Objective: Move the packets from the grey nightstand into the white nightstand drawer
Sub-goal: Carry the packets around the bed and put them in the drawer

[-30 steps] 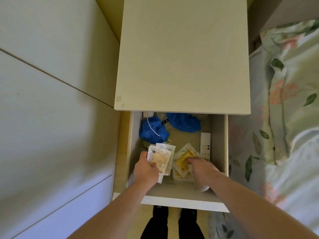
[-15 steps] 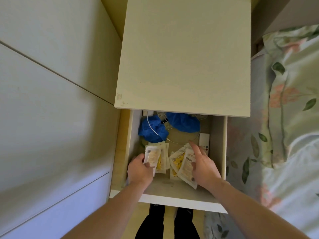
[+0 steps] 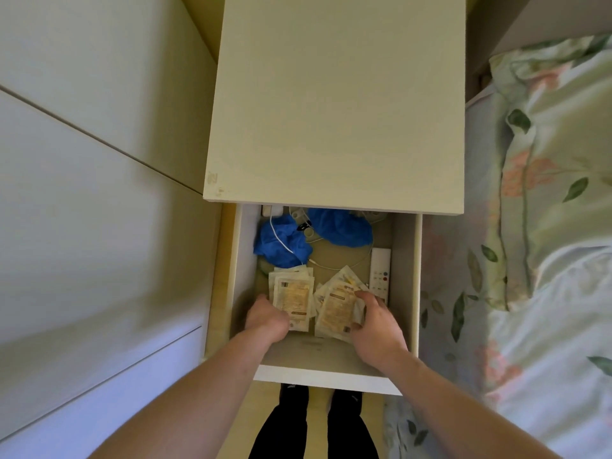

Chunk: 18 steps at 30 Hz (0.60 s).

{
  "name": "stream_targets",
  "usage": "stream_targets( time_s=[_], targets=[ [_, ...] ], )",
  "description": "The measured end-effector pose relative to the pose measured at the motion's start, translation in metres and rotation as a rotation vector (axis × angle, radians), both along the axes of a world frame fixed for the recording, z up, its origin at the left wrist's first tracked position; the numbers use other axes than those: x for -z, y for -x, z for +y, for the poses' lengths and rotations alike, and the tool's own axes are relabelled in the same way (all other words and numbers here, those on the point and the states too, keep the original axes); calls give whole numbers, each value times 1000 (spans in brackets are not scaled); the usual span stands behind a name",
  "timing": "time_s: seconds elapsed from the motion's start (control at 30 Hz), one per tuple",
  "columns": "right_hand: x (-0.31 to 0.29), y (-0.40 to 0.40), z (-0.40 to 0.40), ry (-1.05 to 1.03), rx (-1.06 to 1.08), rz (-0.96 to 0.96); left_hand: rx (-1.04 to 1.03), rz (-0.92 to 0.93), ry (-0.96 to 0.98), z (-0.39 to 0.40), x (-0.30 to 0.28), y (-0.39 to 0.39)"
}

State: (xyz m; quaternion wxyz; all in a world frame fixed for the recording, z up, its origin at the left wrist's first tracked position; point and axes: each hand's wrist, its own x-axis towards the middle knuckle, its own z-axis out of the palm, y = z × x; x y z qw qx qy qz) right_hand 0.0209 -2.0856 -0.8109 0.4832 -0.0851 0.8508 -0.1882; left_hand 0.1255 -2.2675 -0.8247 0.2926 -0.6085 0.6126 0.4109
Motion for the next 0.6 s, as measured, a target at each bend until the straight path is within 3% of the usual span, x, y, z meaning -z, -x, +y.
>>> stream_targets(
  time_s=[0.27,0.6],
  targets=[
    [-84,-16,21,55,88,-38,365,71,99,16,-91,-11],
    [-296,-25,68,130,256,62,650,331,105,49,-312,-21]
  ],
)
